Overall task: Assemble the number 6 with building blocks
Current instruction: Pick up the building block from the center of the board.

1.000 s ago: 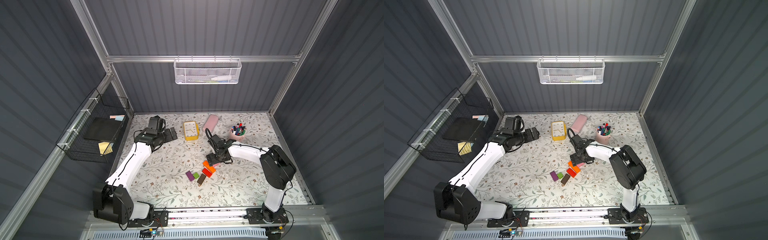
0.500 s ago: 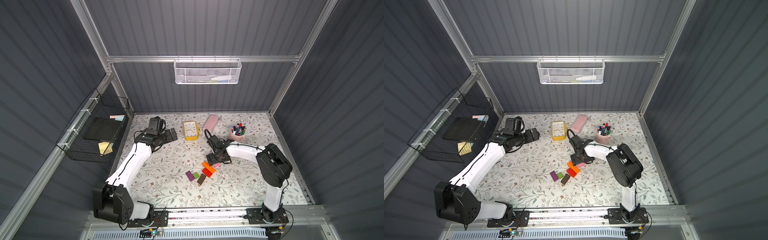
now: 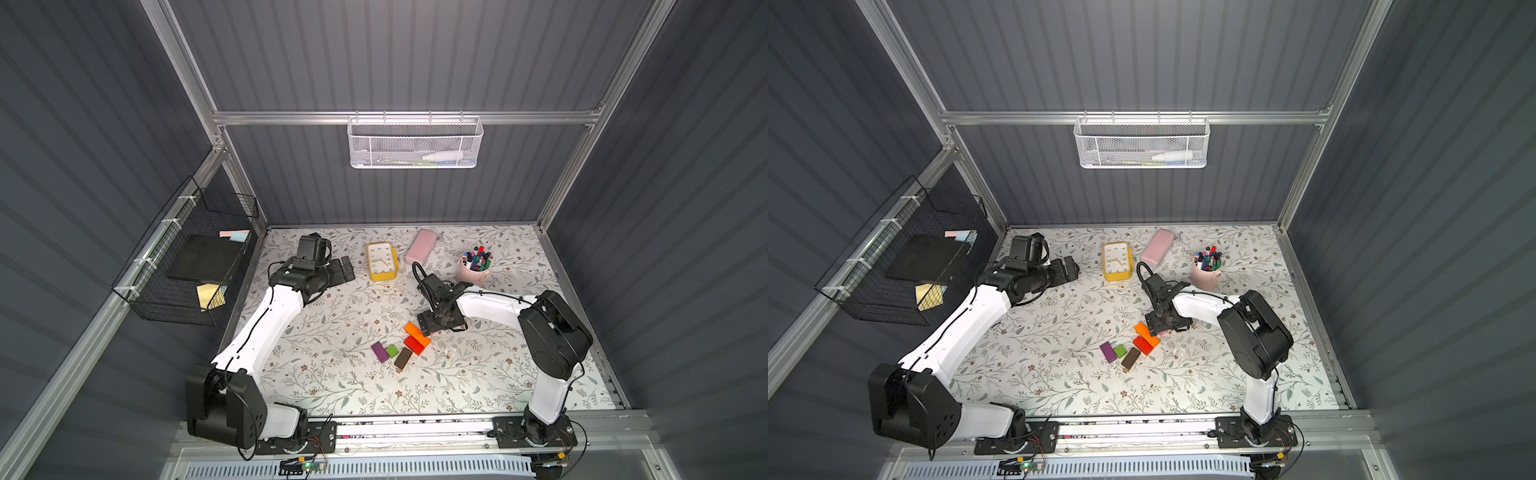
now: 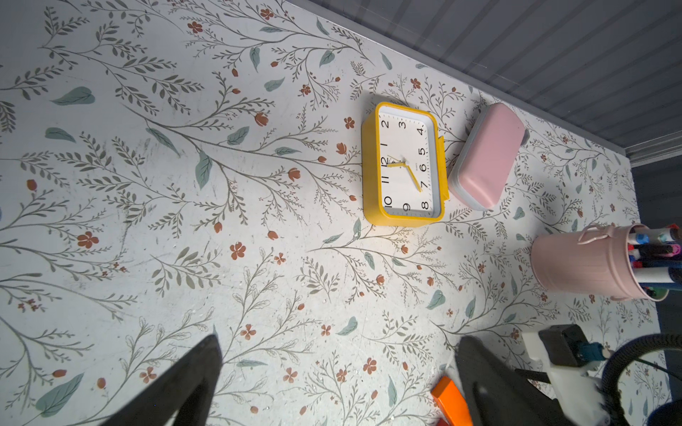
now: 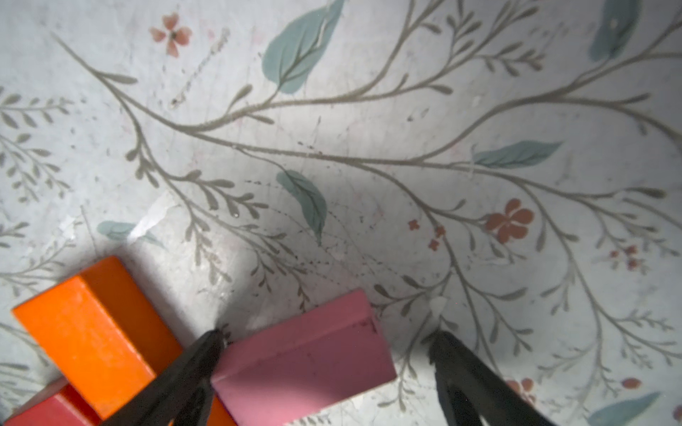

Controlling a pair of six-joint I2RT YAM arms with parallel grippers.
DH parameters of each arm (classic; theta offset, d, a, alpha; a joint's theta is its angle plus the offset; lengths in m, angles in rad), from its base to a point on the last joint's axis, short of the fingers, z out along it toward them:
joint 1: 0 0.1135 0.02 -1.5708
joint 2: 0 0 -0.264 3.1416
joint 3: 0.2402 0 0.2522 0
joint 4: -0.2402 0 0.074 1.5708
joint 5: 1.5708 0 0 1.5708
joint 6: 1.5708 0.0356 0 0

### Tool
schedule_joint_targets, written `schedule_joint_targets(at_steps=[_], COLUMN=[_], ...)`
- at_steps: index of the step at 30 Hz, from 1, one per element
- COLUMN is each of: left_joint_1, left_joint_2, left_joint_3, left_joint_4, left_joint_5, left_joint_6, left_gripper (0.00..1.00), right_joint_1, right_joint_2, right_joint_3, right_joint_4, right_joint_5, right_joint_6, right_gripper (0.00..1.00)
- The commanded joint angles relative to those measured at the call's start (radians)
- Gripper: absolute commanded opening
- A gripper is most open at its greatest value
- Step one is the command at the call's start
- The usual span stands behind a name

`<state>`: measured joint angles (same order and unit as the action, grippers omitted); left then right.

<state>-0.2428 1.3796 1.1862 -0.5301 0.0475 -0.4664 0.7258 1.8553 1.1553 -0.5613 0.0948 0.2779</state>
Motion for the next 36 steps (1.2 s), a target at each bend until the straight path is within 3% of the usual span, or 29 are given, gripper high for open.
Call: schedule_joint_targets(at_steps=[1,13,22,27,36], left_joint_1=[-0.003,-0.002,-0.003,-0.003,-0.003], left_joint_2=[0.010,0.013,0.027,0.031,0.041], left_joint_3=[-0.007,-0.009,-0.006,-0.004,-0.003], left_joint_4=[0.001,0.005,0.009,0.014,0.024], left_joint_5=[0.011,0.011,0.014,0.014,0.014], left_joint_6=[0.018,0.021,0.023,0.023,0.018], left_gripper=[0.99,0.99,0.99,0.99,0.99], right_joint_1=[0.001,0.002,0.003,0.004,0.002], right_joint_2=[-0.001,0.031,0.048,0.045,0.058], right_joint_3=[-0.016,0.002,0.015,0.028,0.200], right_joint_4=[-0.037,-0.034,-0.036,-0.043,-0.107], right_joint_5=[-0.017,-0.032,-0.054,-0.057,-0.057], right_joint_6=[-0.025,-0.049,-0.055,-0.045,0.130], right_gripper=[0.86,0.80,0.67,0.66,0.69])
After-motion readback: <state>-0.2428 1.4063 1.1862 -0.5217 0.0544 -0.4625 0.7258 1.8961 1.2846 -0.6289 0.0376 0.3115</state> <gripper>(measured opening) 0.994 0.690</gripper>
